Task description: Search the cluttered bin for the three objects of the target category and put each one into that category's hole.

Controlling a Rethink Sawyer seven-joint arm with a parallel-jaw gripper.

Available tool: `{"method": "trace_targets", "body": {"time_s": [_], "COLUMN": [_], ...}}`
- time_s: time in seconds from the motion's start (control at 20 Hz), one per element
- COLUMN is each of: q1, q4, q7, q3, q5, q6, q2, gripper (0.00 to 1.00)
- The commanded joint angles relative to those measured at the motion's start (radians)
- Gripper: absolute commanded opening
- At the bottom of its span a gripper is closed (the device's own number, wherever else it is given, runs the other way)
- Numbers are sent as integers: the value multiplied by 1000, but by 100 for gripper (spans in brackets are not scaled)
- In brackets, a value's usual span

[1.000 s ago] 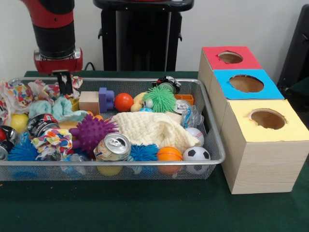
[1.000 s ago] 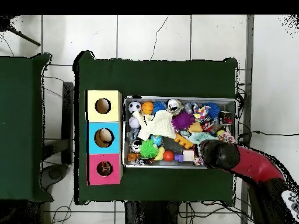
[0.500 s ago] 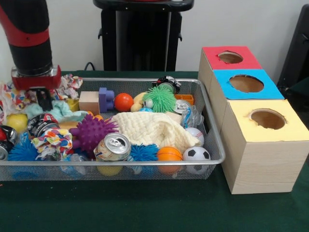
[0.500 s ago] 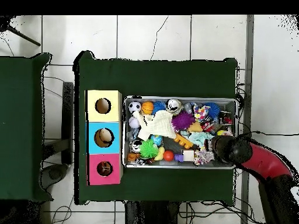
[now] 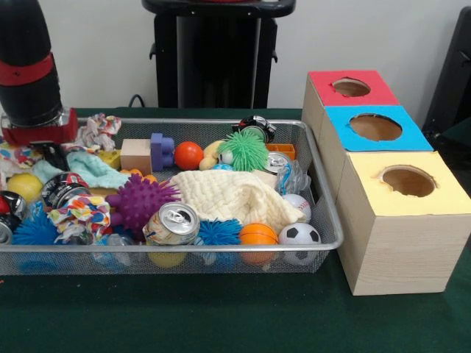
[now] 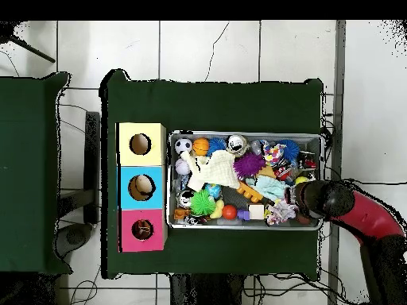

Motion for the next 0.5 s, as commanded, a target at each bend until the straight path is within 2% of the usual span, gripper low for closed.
{"method": "trace_targets", "body": {"time_s": [0.05, 0.3, 0.5], "q1": [-57, -91, -84], "q4": [85, 172, 253], "q7": [-95, -34, 38], "q3": [64, 45, 27], "q5": [-61, -55, -46], "q6": [-11, -51, -88], "q2": [-105, -133, -178], "gripper": [0, 0, 0]}}
